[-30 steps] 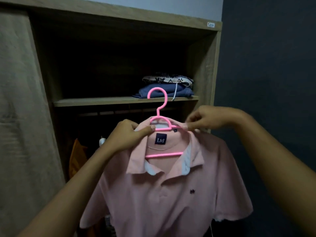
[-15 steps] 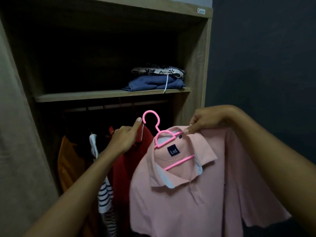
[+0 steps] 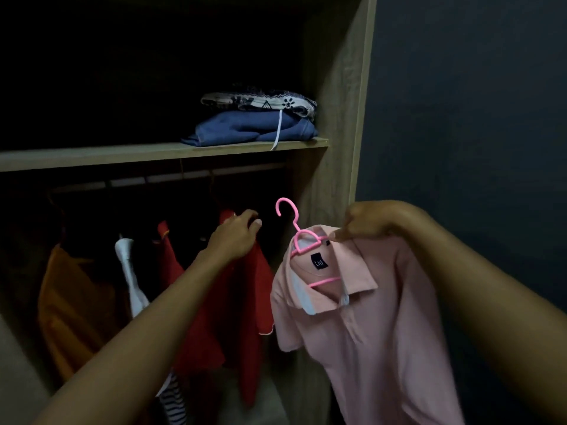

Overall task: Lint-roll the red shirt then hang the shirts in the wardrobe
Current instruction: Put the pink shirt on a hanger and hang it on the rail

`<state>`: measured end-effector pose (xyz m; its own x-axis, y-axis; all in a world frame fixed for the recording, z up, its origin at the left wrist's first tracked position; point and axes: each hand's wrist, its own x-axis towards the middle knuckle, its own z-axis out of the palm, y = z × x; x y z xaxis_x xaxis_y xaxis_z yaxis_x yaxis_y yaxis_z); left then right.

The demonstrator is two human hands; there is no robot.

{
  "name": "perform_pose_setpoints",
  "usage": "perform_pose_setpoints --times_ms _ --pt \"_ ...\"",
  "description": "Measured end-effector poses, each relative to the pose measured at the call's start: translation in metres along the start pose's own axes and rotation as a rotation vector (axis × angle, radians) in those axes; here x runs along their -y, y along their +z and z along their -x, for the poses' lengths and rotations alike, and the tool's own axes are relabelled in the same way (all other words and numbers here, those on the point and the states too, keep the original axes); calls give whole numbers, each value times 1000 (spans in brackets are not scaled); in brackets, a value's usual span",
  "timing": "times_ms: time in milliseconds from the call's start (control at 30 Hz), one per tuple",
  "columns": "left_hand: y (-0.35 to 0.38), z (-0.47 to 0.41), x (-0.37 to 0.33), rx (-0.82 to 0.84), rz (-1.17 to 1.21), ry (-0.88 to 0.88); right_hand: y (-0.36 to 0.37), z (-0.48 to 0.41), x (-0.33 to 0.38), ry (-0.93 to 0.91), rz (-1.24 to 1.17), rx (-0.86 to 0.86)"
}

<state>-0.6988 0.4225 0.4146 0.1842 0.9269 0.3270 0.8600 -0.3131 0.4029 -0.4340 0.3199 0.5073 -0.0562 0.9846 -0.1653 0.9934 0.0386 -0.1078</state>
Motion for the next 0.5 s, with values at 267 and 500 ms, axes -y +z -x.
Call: perform_pose_setpoints --times_ms 267,500 --pt "31 -45 16 -53 -254 -148 29 -63 4 4 -344 -92" --pt "29 -51 34 -108 -222 -191 45 -125 36 -40 -592 -230"
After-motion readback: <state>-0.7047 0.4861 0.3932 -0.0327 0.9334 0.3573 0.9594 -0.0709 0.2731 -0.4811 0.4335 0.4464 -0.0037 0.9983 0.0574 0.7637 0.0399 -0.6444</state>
